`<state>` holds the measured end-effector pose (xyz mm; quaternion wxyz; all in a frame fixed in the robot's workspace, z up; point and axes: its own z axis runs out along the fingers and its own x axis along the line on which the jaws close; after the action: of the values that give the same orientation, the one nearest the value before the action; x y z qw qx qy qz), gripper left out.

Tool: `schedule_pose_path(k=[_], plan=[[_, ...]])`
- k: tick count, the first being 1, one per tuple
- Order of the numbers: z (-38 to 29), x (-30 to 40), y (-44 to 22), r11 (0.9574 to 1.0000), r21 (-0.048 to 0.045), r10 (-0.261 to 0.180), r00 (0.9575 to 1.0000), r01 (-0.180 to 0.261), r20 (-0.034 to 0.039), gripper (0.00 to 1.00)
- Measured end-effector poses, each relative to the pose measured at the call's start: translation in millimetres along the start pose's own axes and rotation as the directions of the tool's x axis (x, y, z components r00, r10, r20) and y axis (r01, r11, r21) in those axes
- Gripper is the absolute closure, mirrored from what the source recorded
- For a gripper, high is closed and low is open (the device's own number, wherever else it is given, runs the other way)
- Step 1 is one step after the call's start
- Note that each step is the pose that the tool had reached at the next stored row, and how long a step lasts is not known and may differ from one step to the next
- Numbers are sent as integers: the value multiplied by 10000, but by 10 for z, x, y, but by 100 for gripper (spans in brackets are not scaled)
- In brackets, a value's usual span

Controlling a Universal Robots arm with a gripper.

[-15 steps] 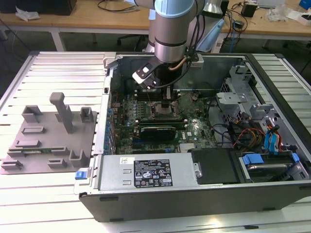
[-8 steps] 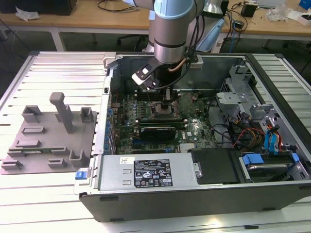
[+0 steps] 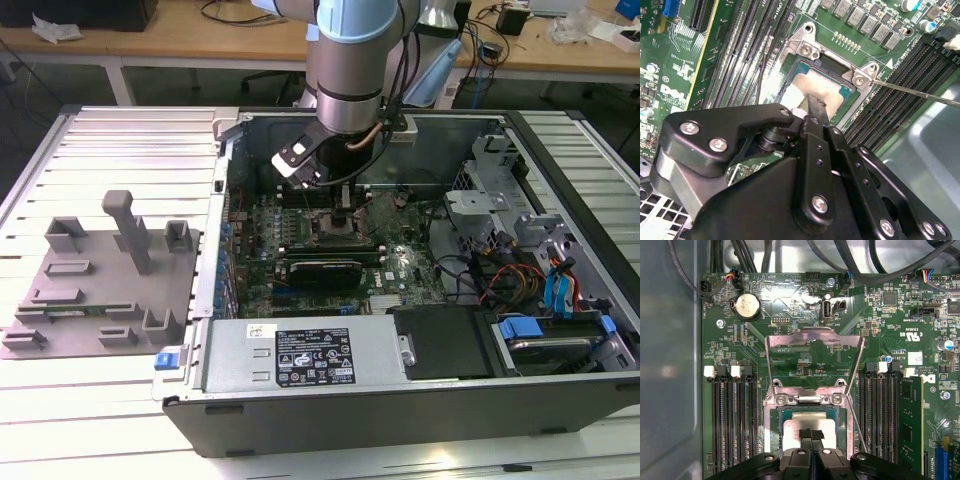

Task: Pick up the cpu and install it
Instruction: 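Place the cpu into insertion slot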

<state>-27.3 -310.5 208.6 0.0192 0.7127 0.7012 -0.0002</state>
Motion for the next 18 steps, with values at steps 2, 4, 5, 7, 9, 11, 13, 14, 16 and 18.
schedule_pose_path(k=[2, 4, 5, 7, 9, 11, 13, 14, 16, 18], plan=[[1, 0, 0, 10000, -1, -1, 10000, 1, -2, 89], [4, 1, 0, 10000, -2, -2, 10000, 2, -4, 89], [17, 1, 0, 10000, -1, -2, 10000, 2, -2, 89], [26, 1, -1, 10000, 0, -2, 10000, 2, 1, 89], [39, 1, -1, 10000, 1, -2, 10000, 2, 2, 89], [40, 1, -1, 10000, 1, -2, 10000, 2, 2, 89], [42, 1, -1, 10000, -1, -2, 10000, 2, 0, 89], [42, 1, -1, 10000, -1, -2, 10000, 2, -1, 89], [42, 2, -1, 10000, -1, -2, 10000, 2, -2, 89], [28, 3, 0, 10000, -6, -1, 10000, 1, -11, 89]])
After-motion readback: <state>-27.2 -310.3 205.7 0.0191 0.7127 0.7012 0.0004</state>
